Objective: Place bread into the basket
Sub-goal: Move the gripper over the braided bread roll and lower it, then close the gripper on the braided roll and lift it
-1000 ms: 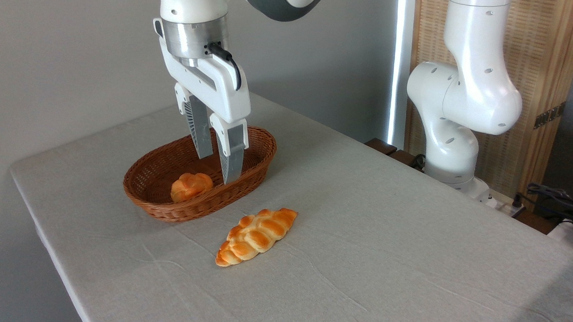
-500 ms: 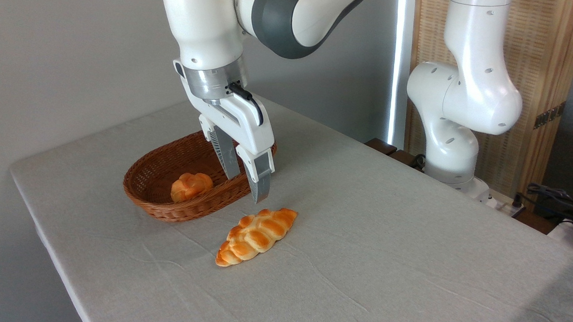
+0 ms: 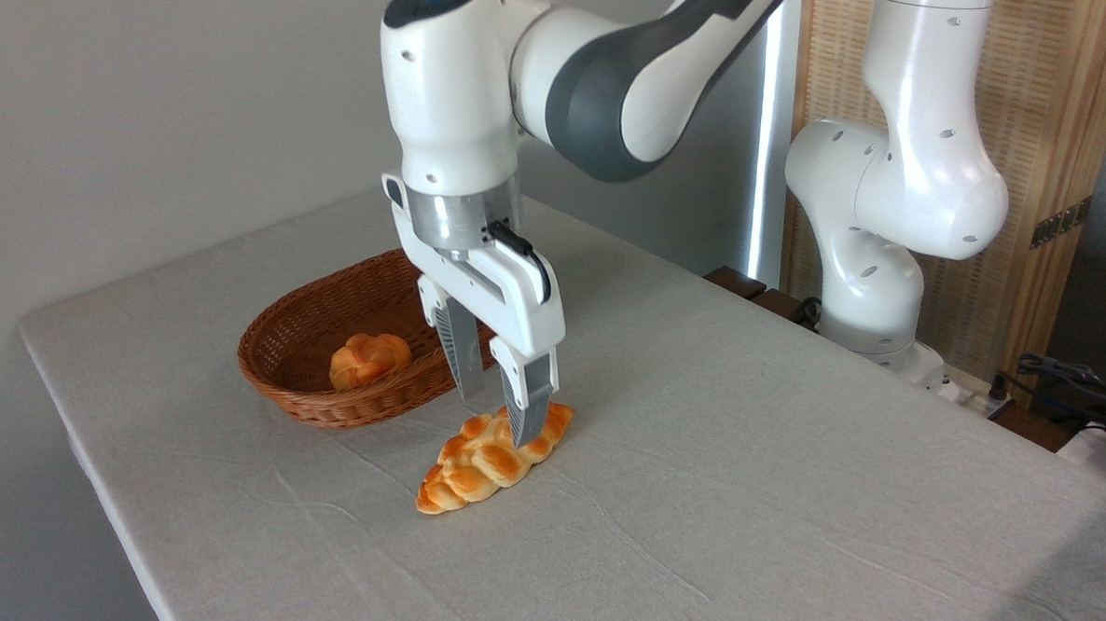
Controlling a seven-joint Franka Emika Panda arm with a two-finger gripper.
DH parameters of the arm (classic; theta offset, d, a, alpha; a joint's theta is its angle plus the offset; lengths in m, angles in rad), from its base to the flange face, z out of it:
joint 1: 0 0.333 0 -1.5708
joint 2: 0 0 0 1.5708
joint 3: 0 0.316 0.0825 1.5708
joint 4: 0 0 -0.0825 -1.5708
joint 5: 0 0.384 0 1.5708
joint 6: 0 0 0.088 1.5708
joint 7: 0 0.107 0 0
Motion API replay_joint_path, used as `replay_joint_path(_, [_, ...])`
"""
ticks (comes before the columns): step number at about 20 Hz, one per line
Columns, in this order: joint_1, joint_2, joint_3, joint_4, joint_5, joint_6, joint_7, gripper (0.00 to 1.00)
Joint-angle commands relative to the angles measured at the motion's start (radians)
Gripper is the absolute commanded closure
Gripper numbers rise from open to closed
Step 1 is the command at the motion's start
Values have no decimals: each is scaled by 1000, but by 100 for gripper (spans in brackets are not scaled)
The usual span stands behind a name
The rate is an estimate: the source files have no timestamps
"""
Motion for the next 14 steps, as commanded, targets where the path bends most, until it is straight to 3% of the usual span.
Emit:
replay_joint_path(1, [2, -13, 2, -74, 19, 96, 17, 0])
replay_joint_path(14, [-4, 58, 2, -68, 13, 144, 20, 1])
